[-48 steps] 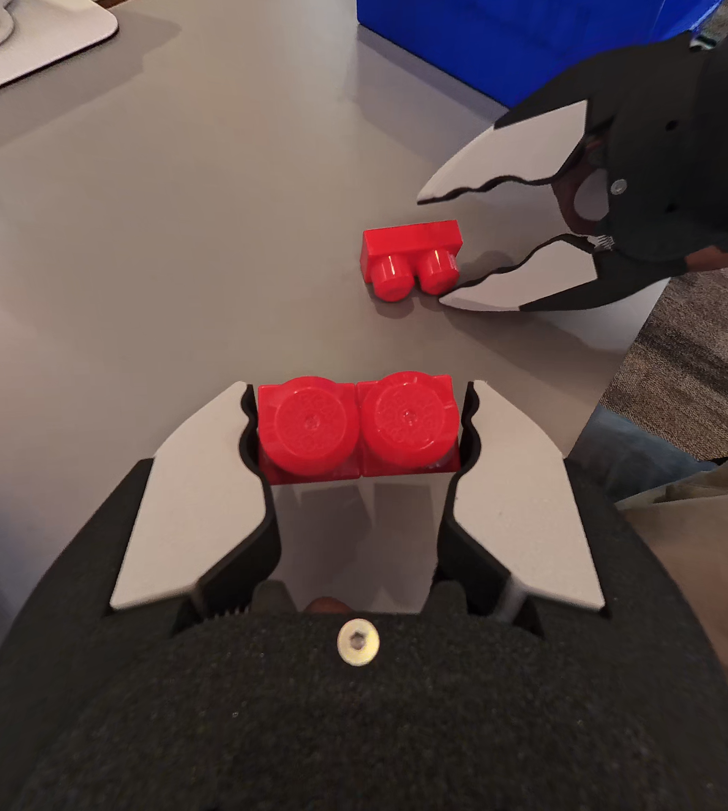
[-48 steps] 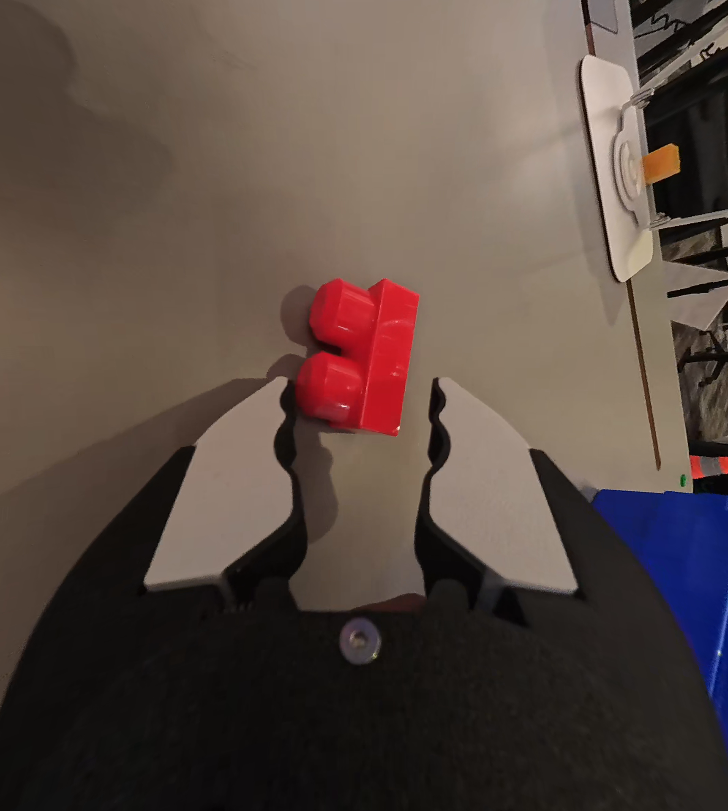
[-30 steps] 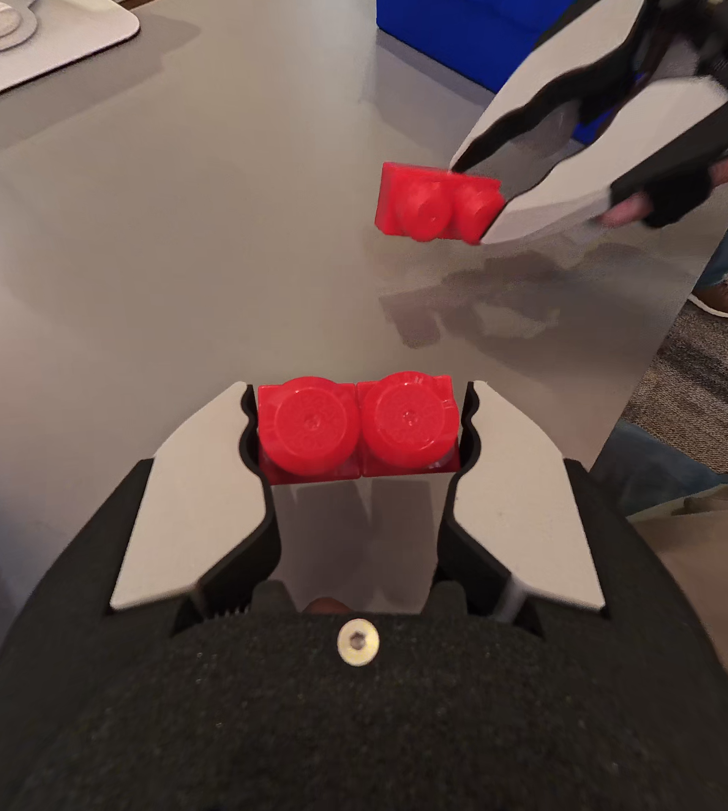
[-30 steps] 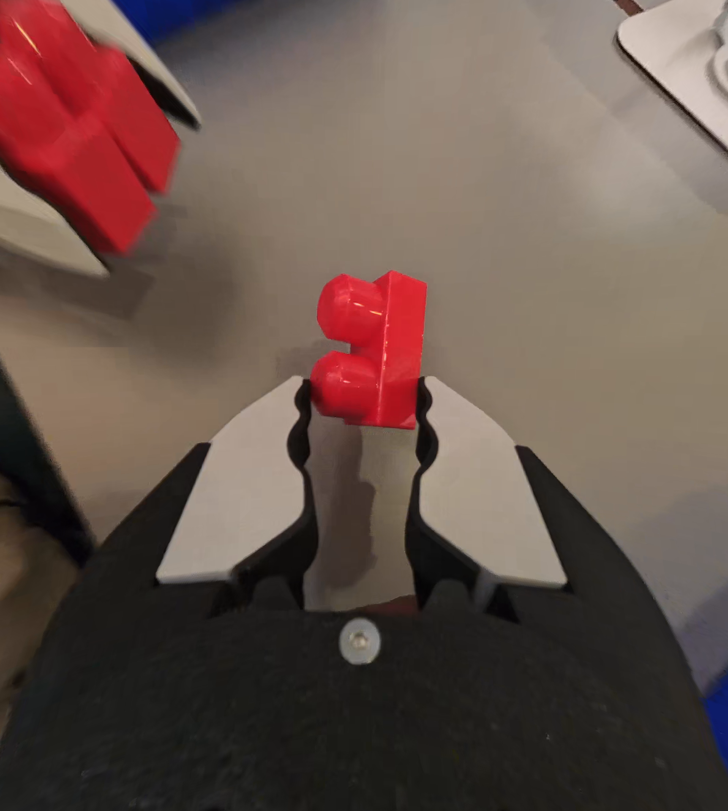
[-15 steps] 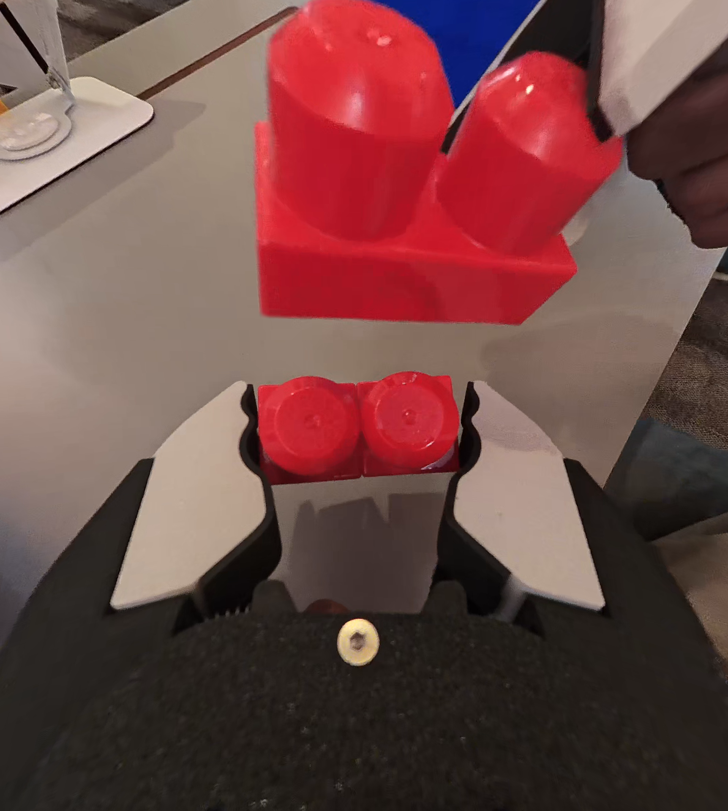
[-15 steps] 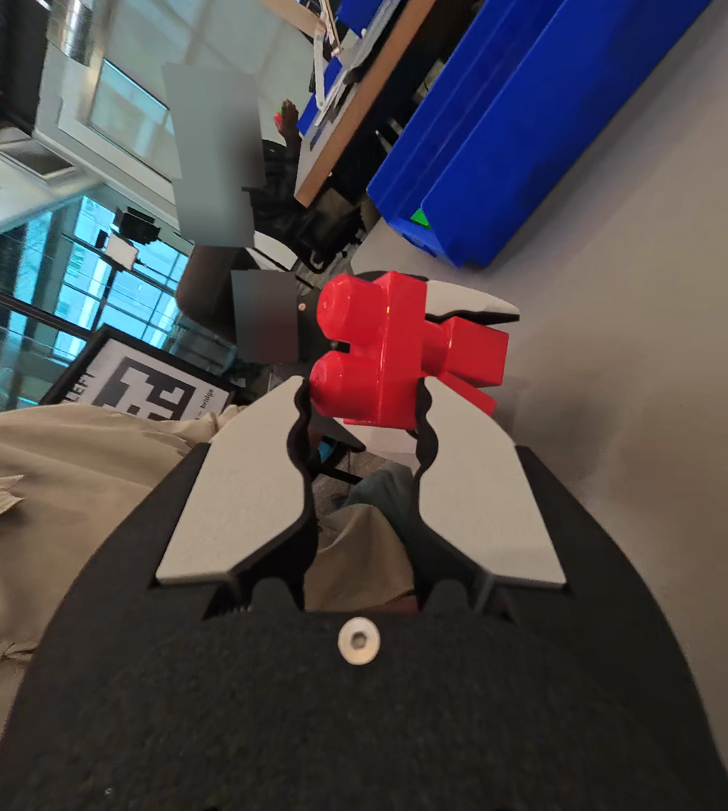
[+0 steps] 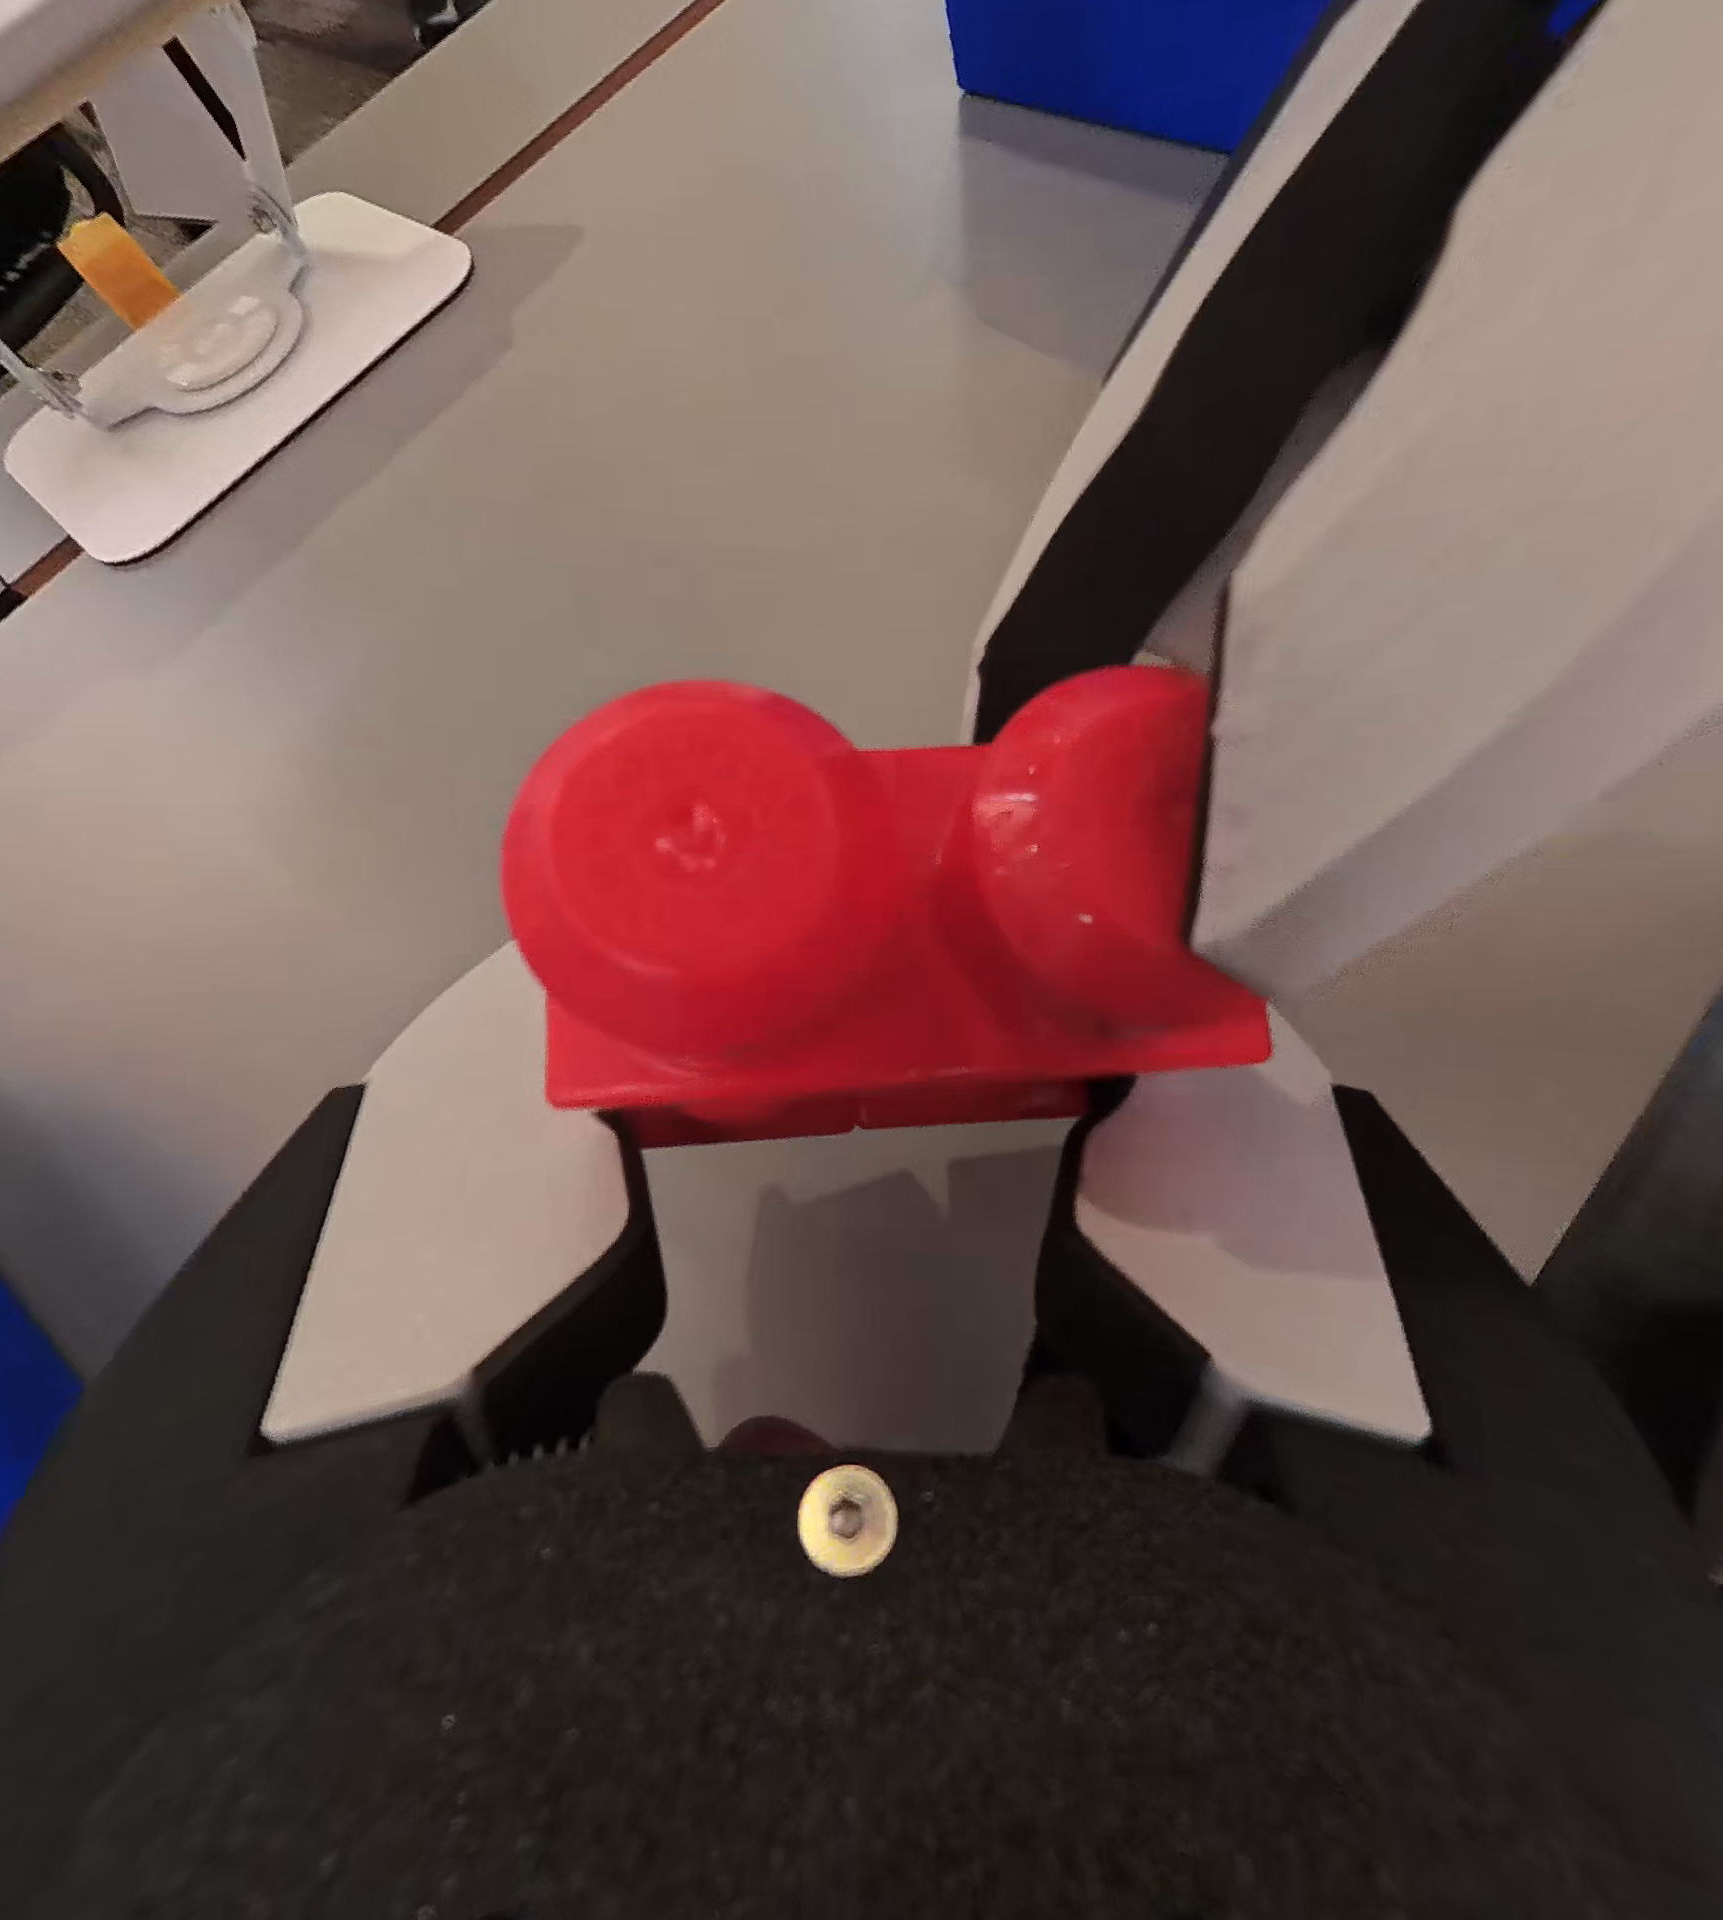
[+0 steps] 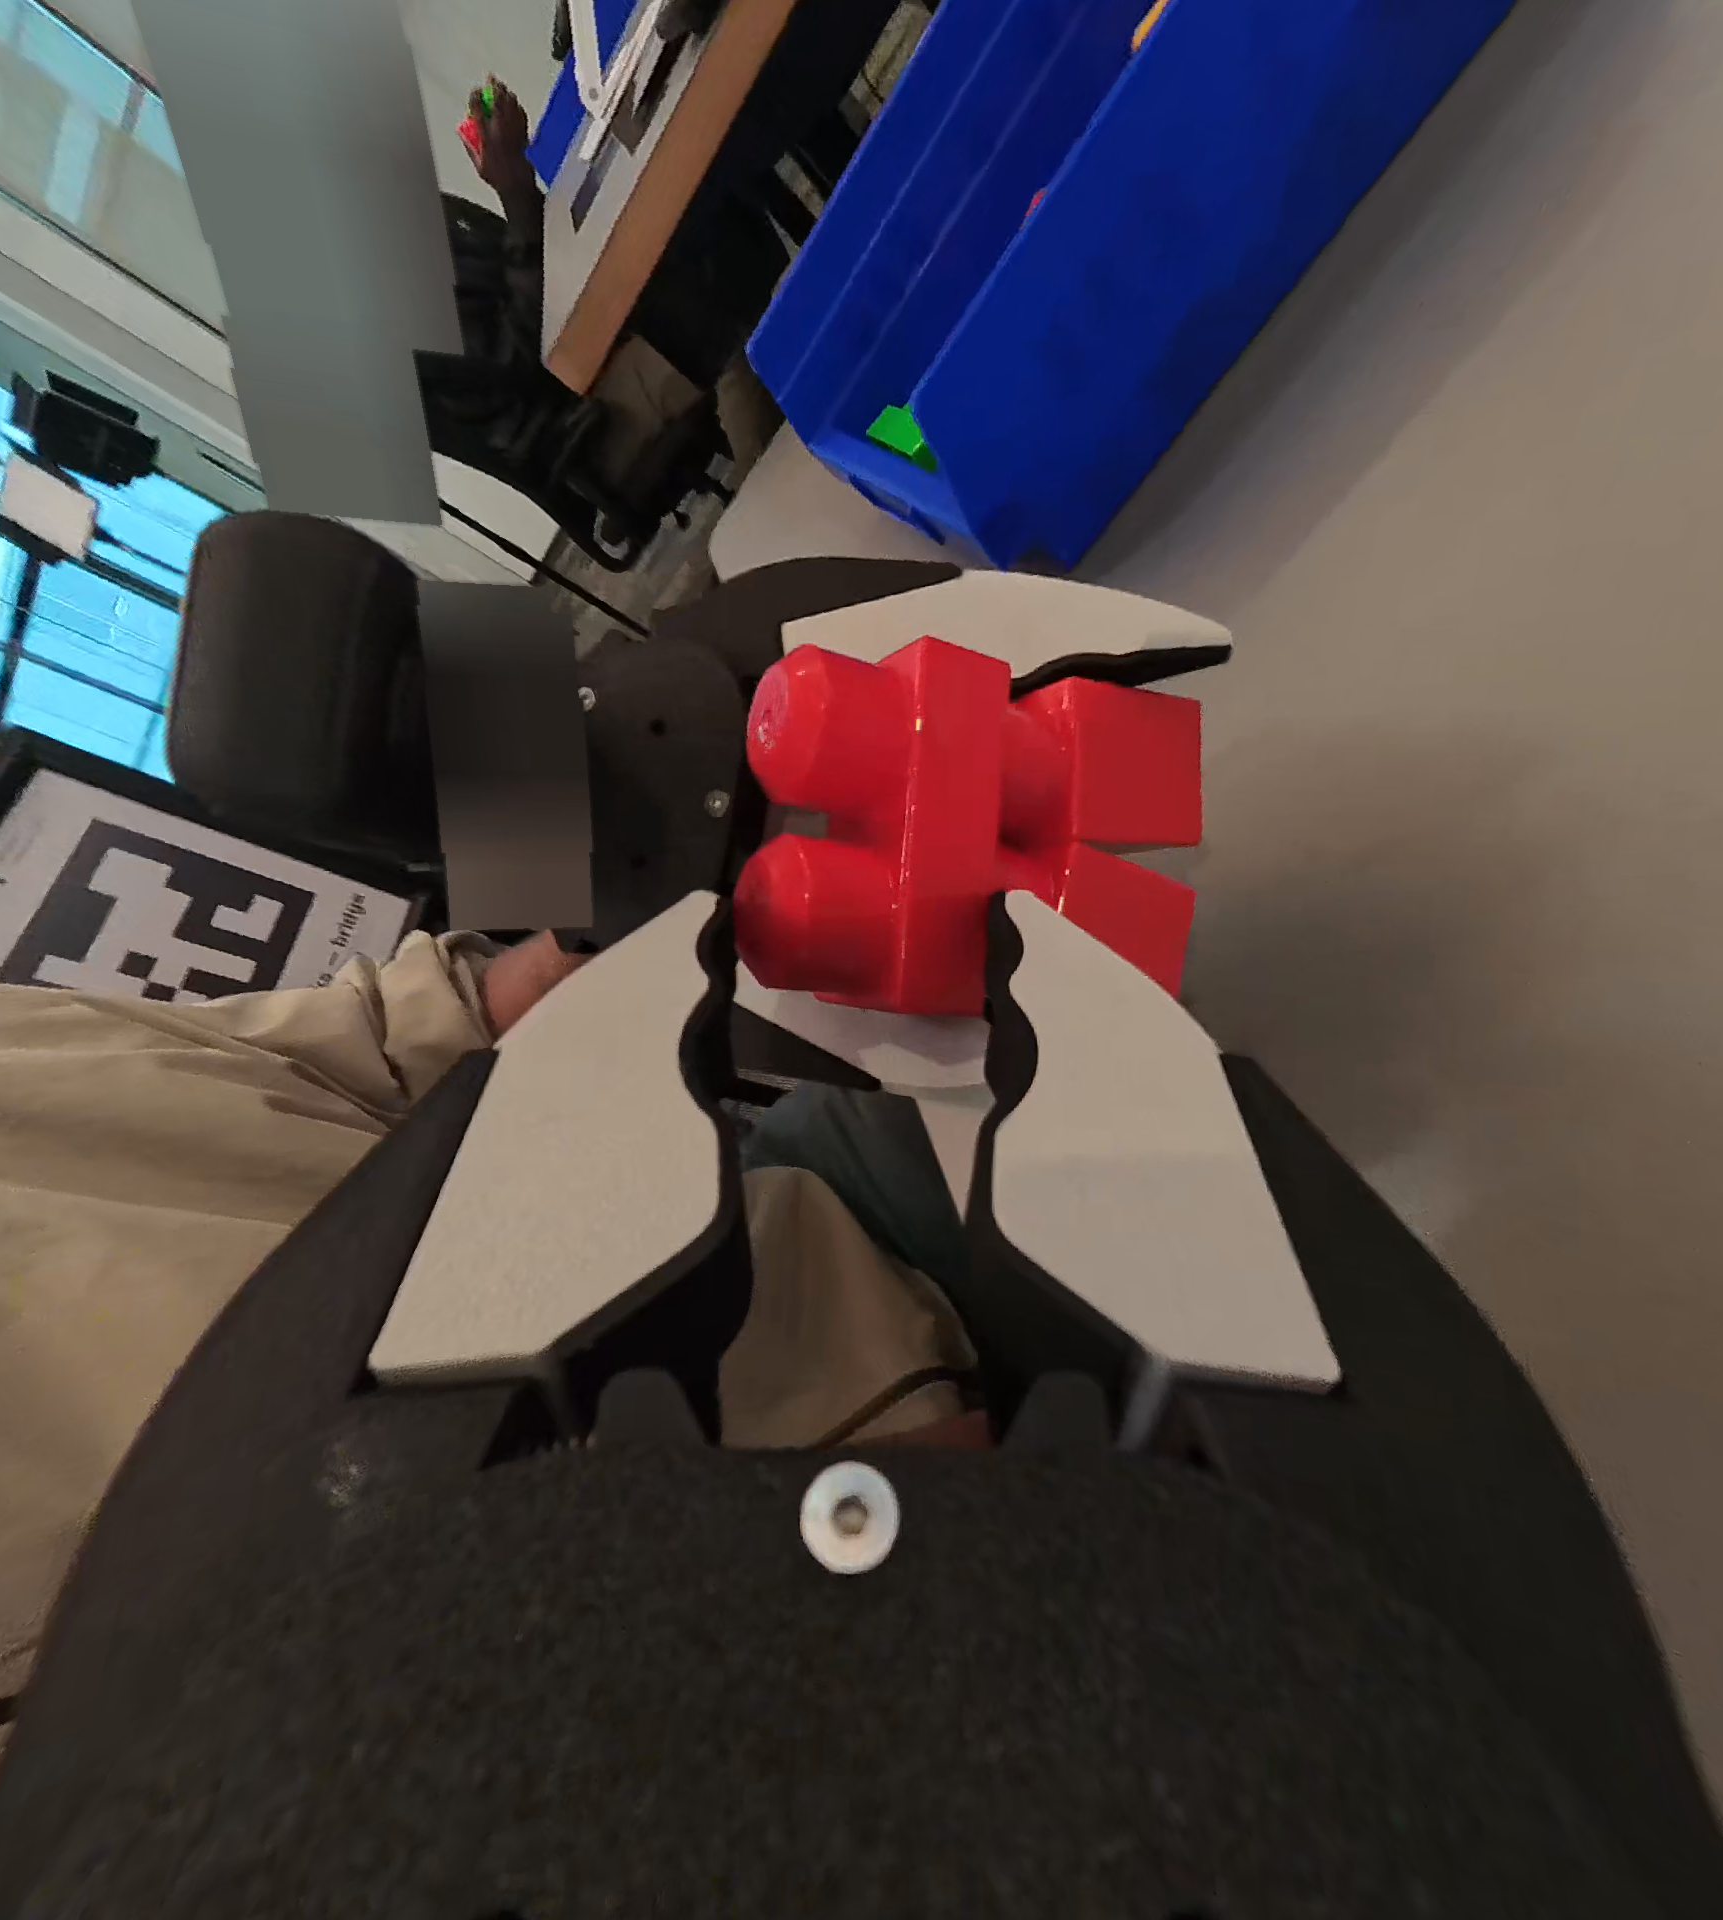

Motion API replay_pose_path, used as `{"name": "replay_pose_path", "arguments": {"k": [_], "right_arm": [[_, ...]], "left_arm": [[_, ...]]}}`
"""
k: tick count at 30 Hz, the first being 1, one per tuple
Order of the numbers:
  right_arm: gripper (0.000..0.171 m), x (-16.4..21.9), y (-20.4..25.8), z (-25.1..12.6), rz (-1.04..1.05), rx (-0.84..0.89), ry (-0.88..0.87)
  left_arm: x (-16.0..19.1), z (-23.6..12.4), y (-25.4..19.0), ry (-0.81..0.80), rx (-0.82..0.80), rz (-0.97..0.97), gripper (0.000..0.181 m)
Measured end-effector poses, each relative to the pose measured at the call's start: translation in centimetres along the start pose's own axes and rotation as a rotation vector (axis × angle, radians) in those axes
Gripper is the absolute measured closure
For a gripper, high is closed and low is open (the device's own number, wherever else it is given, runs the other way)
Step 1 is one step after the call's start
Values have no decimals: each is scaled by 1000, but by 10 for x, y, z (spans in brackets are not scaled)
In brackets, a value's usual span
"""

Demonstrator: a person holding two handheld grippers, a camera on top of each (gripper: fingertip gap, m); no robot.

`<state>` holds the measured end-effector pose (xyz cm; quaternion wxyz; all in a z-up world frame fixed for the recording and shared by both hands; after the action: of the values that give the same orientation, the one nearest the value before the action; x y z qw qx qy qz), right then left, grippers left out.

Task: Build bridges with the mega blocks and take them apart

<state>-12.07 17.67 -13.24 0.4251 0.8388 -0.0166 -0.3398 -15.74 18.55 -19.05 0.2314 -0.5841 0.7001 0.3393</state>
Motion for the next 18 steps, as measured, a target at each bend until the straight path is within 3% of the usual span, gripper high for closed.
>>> {"name": "replay_pose_path", "arguments": {"k": [10,18], "right_arm": [[124,1,1,1,23,-52,0],[113,-4,4,-1,30,-91,0]], "left_arm": [[-1,-2,-4,-42,25,-20,93],[-2,-4,-4,-43,42,-27,93]]}}
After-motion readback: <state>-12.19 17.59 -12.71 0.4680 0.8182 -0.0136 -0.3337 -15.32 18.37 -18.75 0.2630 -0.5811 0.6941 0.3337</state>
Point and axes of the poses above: each gripper's, where its closed fingertips meet, z out along the fingers, x out of its underside, y = z × x across the jaws, the point moved 2 cm from there along -z, back along the fingers, and after that the axes turned 7 degrees about y, right-handed, at the moved point
